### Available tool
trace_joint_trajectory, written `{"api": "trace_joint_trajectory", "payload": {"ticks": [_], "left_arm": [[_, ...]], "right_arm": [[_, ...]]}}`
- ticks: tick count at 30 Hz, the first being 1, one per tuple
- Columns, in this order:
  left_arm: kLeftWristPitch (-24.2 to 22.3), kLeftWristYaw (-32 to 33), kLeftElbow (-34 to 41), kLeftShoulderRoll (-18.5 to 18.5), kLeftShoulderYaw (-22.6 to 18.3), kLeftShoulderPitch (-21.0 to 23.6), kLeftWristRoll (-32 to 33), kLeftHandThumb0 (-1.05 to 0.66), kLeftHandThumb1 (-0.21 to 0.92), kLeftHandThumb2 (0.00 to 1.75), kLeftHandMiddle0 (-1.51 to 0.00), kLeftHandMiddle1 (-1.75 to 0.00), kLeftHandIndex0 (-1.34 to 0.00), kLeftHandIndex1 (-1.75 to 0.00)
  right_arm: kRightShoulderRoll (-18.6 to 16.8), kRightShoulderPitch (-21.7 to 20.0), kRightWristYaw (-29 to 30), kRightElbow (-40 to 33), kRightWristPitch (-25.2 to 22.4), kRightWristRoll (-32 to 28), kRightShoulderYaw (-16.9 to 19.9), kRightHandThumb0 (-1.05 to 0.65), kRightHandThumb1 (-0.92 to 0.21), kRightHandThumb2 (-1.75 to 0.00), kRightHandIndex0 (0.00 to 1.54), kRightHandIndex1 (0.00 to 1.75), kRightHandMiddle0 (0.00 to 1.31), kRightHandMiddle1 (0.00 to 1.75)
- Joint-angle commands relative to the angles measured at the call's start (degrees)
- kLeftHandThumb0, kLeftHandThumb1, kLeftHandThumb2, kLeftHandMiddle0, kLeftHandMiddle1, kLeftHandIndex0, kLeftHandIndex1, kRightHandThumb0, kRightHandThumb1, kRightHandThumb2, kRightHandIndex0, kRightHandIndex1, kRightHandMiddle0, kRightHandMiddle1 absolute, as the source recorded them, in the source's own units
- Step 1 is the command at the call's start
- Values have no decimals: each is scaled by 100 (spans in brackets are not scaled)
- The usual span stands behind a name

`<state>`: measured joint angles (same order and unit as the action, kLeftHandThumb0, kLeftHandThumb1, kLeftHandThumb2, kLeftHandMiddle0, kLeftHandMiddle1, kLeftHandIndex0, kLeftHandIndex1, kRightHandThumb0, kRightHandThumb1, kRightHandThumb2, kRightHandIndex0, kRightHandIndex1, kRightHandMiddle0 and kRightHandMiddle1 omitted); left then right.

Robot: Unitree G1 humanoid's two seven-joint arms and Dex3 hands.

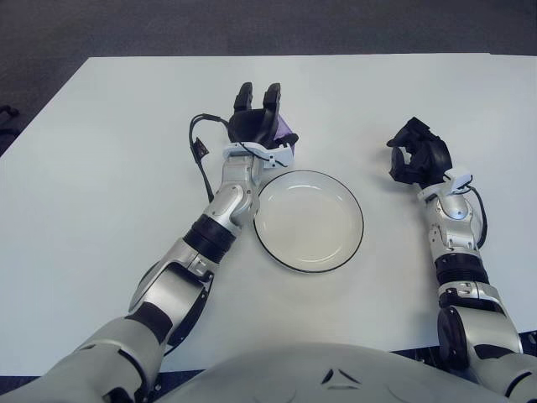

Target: Put the tissue paper into the plate.

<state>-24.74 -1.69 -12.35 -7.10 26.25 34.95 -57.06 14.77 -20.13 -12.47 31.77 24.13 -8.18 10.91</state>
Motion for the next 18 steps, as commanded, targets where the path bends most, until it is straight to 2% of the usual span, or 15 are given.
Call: {"api": "trace_joint_trajectory", "payload": {"ticks": [1,7,8,10,14,17,18], "left_arm": [[35,-195,-196,-82,33,192,90,-105,92,87,-6,-3,0,-36],[66,-355,-558,-104,-26,307,281,-105,92,88,-17,-9,0,-34],[60,-396,-606,-116,-24,325,301,-105,92,89,-18,-16,0,-34],[52,-432,-647,-130,-15,346,324,-105,92,90,-9,-58,0,-33],[118,-469,-908,-208,-9,415,410,-105,92,94,-2,-108,0,-33],[118,-497,-1063,-228,9,468,429,-105,92,98,-1,-133,0,-32],[118,-498,-1086,-229,12,478,431,-105,92,98,0,-135,0,-32]], "right_arm": [[-484,894,55,529,66,8,-84,-45,-41,-121,128,175,54,175],[-480,900,72,506,82,33,-93,-45,-41,-121,128,175,55,175],[-480,901,75,504,83,37,-94,-45,-41,-121,128,175,55,175],[-480,902,76,501,83,42,-94,-45,-40,-121,129,175,55,175],[-477,920,54,459,71,39,-102,-45,-40,-121,129,175,55,175],[-470,923,32,452,62,35,-105,-45,-40,-121,129,175,55,175],[-469,924,31,451,59,36,-106,-45,-40,-121,129,175,55,175]]}}
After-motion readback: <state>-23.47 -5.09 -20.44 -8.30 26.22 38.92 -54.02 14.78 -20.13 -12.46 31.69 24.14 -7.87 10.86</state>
